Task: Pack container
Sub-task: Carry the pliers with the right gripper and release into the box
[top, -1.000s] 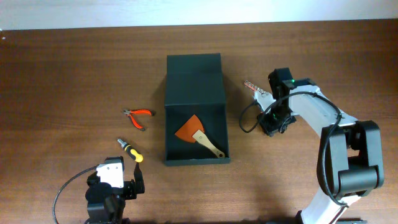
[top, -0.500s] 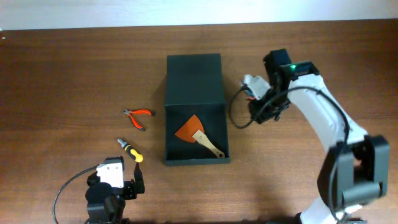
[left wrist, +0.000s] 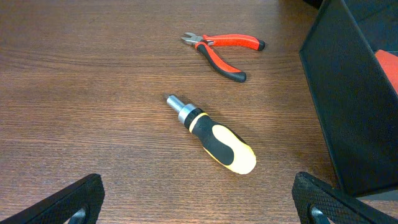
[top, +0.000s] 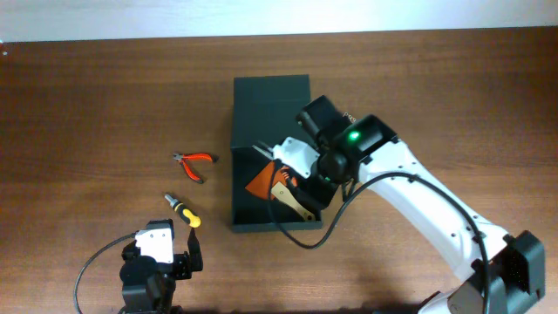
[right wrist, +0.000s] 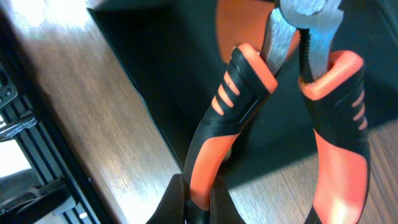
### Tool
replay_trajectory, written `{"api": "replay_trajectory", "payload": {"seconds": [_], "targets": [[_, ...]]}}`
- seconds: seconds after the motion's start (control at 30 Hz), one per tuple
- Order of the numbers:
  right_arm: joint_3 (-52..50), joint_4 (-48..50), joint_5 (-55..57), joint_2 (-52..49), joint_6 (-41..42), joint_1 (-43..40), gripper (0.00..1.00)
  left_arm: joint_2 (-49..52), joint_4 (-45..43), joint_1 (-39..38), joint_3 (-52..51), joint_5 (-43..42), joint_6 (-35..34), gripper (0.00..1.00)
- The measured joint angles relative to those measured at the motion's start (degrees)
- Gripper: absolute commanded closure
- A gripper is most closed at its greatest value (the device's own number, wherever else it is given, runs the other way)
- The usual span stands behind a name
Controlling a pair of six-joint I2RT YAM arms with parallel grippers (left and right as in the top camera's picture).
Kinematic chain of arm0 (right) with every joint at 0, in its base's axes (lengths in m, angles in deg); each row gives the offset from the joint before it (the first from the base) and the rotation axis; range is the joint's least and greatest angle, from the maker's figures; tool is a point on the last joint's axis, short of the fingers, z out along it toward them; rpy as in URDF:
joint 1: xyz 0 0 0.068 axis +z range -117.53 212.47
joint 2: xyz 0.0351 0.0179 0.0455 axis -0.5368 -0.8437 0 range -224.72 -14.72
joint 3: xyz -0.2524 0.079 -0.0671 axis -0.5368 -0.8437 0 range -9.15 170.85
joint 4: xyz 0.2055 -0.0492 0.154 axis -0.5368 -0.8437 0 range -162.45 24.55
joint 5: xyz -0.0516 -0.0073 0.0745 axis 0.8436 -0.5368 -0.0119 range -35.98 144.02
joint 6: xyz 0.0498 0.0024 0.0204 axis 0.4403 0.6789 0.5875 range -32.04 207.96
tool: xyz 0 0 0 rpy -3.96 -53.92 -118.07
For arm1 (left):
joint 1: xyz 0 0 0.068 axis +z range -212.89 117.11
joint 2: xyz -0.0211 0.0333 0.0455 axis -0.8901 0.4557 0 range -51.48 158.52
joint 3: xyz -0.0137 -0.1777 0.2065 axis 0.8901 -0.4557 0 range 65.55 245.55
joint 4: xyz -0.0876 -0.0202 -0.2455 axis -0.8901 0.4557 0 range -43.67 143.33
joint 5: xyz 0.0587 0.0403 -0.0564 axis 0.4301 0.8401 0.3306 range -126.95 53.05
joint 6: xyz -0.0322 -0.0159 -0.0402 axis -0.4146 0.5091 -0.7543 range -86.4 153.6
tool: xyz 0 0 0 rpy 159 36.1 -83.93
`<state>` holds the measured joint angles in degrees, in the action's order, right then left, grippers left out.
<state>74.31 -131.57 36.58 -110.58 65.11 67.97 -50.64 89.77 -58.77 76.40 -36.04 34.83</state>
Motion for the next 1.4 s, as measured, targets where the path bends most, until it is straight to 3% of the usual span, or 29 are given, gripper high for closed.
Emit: {"api": "replay_trajectory", "payload": {"seconds": [0.5, 0.73, 1.07, 1.13, 1.3, 1.4], "targets": [[-9.4, 11.5, 0.2, -6.3, -0.1, 3.8, 0.95, 0.0, 0.0, 0.0, 0.0, 0.0, 0.0, 0.01], [-11.3, 14.0, 0.2, -6.4, -0.3, 3.8, 0.7, 0.0, 0.0, 0.0, 0.0, 0.0, 0.0, 0.01], [-10.9, 14.3, 0.2, -6.4, -0.1, 3.8, 0.6, 0.0, 0.0, 0.0, 0.0, 0.0, 0.0, 0.01], [-8.9, 13.6, 0.6, -6.3, 0.5, 3.8, 0.51, 0.0, 0.0, 0.0, 0.0, 0.0, 0.0, 0.01], [0.7, 12.5, 5.2, -4.7, 1.0, 1.2, 0.16, 0.0, 0.0, 0.0, 0.0, 0.0, 0.0, 0.01], [5.8, 12.2, 8.1, -2.4, 0.5, -4.3, 0.13, 0.0, 0.0, 0.0, 0.0, 0.0, 0.0, 0.01]]}}
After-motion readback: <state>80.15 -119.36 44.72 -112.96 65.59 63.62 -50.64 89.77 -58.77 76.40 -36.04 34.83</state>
